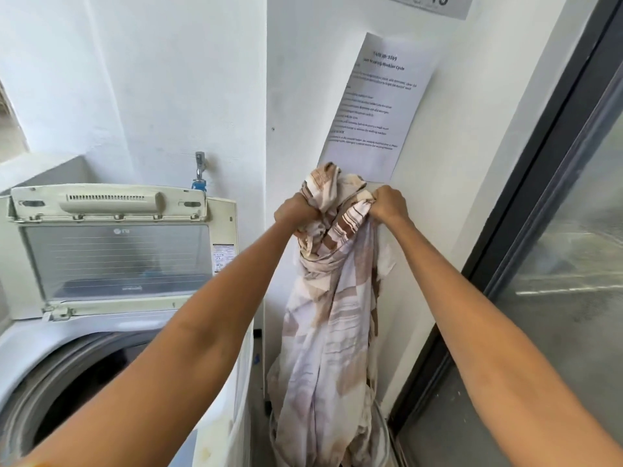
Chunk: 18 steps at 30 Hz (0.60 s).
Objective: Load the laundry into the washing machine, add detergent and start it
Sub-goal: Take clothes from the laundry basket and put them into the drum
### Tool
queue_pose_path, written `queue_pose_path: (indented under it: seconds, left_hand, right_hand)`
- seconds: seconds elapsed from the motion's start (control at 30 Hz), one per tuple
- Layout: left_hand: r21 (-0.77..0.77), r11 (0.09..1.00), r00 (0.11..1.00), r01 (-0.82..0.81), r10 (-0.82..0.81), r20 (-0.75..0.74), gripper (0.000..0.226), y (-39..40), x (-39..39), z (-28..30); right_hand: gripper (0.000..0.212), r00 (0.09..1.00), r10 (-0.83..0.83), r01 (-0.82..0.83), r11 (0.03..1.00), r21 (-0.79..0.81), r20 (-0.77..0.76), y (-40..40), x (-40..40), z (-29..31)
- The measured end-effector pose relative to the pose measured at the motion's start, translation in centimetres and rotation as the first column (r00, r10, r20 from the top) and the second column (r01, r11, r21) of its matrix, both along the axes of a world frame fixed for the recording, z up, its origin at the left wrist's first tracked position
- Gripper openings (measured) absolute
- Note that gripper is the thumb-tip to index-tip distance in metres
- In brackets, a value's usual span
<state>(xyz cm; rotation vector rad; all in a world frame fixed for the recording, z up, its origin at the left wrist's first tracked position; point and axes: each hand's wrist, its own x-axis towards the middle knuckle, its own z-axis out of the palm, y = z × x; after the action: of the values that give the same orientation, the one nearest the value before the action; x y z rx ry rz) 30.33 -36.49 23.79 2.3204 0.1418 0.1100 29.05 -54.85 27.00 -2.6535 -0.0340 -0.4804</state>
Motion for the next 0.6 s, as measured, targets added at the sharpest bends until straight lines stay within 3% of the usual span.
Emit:
queue_pose_path:
  seconds: [0.03, 0.13, 0.3, 0.4, 0.47, 0.53, 0.6]
  left_hand:
    - [-0.018, 1.000, 1.000, -0.010, 0.010, 0.004, 0.056, 0.2, 0.0, -0.2]
    - [-0.123, 0.989, 0.994, -0.081, 0.089, 0.062, 0.057, 0.8, 0.1, -0.2]
    - [-0.417, 0.900, 0.966, -0.126, 0.206, 0.154, 0.055, 2.2, 0.8, 1.6]
    - [-0.401, 0.908, 0.974, -0.124, 0.188, 0.124, 0.056, 2.3, 1.1, 1.1]
    - [-0.379, 0.918, 0.977, -0.115, 0.174, 0.124, 0.054, 1.7, 0.8, 0.7]
    - [-0.397, 0.915, 0.979, -0.068, 0.138, 0.151, 0.051, 1.1, 0.8, 1.2]
    - [-0.465, 0.884, 0.973, 0.039, 0.072, 0.218, 0.049, 0.6, 0.4, 2.8]
  right_hand:
    - [0.010, 1.000, 0.001, 0.000, 0.999, -0.041, 0.002, -0.1, 0.0, -0.4]
    - [0.023, 1.000, 0.012, -0.016, 0.989, -0.144, -0.023, -0.5, 0.3, -2.2]
    - [0.022, 0.990, 0.033, -0.070, 0.957, -0.283, -0.135, -0.4, -1.0, -7.9]
    - [0.020, 0.970, 0.073, -0.115, 0.978, -0.173, -0.232, 0.3, -2.8, -12.9]
    - [0.023, 0.913, 0.138, -0.159, 0.987, -0.022, -0.384, 0.7, -3.7, -15.4]
    - [0.044, 0.837, 0.210, -0.116, 0.971, 0.211, -0.506, 0.7, -4.1, -16.7]
    - [0.076, 0.859, 0.222, -0.054, 0.935, 0.351, -0.461, 0.4, -3.8, -17.4]
